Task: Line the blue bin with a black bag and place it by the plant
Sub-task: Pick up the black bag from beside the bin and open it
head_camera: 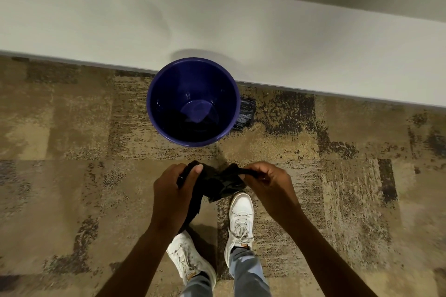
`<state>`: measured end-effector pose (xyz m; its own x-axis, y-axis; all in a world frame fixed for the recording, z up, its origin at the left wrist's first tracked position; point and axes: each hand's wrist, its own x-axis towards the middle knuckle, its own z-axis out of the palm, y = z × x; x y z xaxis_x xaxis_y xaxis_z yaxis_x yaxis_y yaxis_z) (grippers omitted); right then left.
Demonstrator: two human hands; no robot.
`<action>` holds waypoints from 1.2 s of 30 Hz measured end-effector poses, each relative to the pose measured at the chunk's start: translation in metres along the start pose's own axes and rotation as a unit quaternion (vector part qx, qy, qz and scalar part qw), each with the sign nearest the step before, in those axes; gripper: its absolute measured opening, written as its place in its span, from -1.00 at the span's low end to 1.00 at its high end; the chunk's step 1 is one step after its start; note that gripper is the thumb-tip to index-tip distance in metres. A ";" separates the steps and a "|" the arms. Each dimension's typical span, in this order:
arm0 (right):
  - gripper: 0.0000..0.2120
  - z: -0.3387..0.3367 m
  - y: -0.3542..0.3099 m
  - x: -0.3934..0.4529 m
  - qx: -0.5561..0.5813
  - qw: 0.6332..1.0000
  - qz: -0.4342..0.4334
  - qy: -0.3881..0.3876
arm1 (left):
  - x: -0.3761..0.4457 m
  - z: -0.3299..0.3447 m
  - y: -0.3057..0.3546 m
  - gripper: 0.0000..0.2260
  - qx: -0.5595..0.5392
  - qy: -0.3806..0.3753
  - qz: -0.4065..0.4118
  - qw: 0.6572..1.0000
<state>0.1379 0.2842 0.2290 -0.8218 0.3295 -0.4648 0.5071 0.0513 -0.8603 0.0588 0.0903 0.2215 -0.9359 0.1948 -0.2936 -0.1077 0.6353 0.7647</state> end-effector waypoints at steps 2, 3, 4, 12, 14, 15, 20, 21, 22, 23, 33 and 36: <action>-0.95 -0.002 -0.001 0.003 0.012 1.000 -0.002 0.009 | 0.001 -0.001 0.003 -0.70 -0.038 -0.034 0.001 0.999; -0.96 -0.003 -0.001 0.005 0.017 1.000 -0.002 0.017 | 0.000 -0.003 0.004 -0.71 -0.061 -0.060 0.001 0.996; -0.94 -0.005 -0.002 0.007 0.019 1.000 -0.002 0.024 | 0.000 -0.004 0.005 -0.70 -0.083 -0.091 0.004 0.992; -0.77 -0.029 -0.011 0.029 -0.074 0.992 -0.049 0.085 | -0.001 -0.010 0.004 -0.45 -0.139 -0.224 0.021 0.964; -0.76 -0.036 -0.012 0.034 -0.115 0.986 -0.072 0.101 | -0.001 -0.013 0.005 -0.45 -0.145 -0.236 0.015 0.961; -0.76 -0.038 -0.013 0.036 -0.131 0.982 -0.082 0.110 | -0.001 -0.014 0.006 -0.48 -0.148 -0.239 0.012 0.960; -0.77 -0.043 -0.015 0.046 -0.160 0.967 -0.096 0.172 | -0.001 -0.018 0.012 -0.61 -0.177 -0.226 0.010 0.958; -0.77 -0.044 -0.016 0.049 -0.161 0.965 -0.094 0.183 | 0.000 -0.018 0.012 -0.61 -0.185 -0.220 0.008 0.958; -0.77 -0.045 -0.016 0.050 -0.159 0.964 -0.094 0.192 | 0.001 -0.018 0.012 -0.60 -0.189 -0.211 0.008 0.959; -0.77 -0.046 -0.017 0.052 -0.156 0.962 -0.094 0.201 | 0.003 -0.019 0.010 -0.59 -0.193 -0.200 0.007 0.961; -0.55 0.000 -0.027 0.025 0.039 0.968 0.058 0.241 | 0.006 -0.023 0.009 -0.57 -0.255 -0.133 -0.036 0.957; -0.30 0.028 -0.041 0.001 0.134 0.972 0.145 0.129 | 0.003 -0.020 0.017 -0.63 -0.275 -0.136 -0.044 0.951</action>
<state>0.1093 0.2559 0.2581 -0.5436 0.5208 -0.6582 0.5935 -0.3160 -0.7402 0.0478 0.0870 0.2447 -0.8019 0.3915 -0.4512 -0.4110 0.1865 0.8923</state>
